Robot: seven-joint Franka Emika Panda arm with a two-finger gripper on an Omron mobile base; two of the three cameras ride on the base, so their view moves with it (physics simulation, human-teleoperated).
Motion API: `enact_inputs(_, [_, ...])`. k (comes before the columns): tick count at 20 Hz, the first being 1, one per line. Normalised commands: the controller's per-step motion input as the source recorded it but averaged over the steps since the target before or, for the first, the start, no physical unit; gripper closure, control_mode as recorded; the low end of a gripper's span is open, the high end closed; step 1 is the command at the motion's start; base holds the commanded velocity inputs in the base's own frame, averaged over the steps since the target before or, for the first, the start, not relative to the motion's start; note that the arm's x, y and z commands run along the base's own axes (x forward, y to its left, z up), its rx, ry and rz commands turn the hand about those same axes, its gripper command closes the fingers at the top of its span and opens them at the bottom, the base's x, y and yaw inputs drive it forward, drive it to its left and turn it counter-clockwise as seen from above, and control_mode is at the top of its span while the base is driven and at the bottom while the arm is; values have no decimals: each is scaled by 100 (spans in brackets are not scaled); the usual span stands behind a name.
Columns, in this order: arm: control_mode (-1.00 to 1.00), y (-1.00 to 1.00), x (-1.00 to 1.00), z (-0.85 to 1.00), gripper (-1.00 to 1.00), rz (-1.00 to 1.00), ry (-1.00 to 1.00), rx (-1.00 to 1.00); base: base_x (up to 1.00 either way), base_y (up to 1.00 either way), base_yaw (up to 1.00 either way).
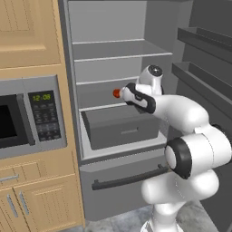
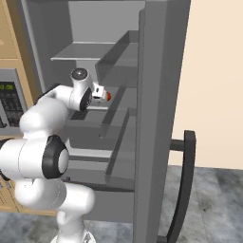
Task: Place one tomato and one steak in each tupperware on the nearby counter, to pack two identical lunches.
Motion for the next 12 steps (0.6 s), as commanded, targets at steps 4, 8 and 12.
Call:
enact_inputs(4, [-100, 0, 42, -7, -100, 0, -3, 0, 0, 0, 0])
enact_inputs(8, [-100, 0, 40, -13, -100, 0, 0, 0, 0, 0, 0])
enact_inputs(12, [-100, 0, 38, -14, -100, 0, 0, 0, 0, 0, 0])
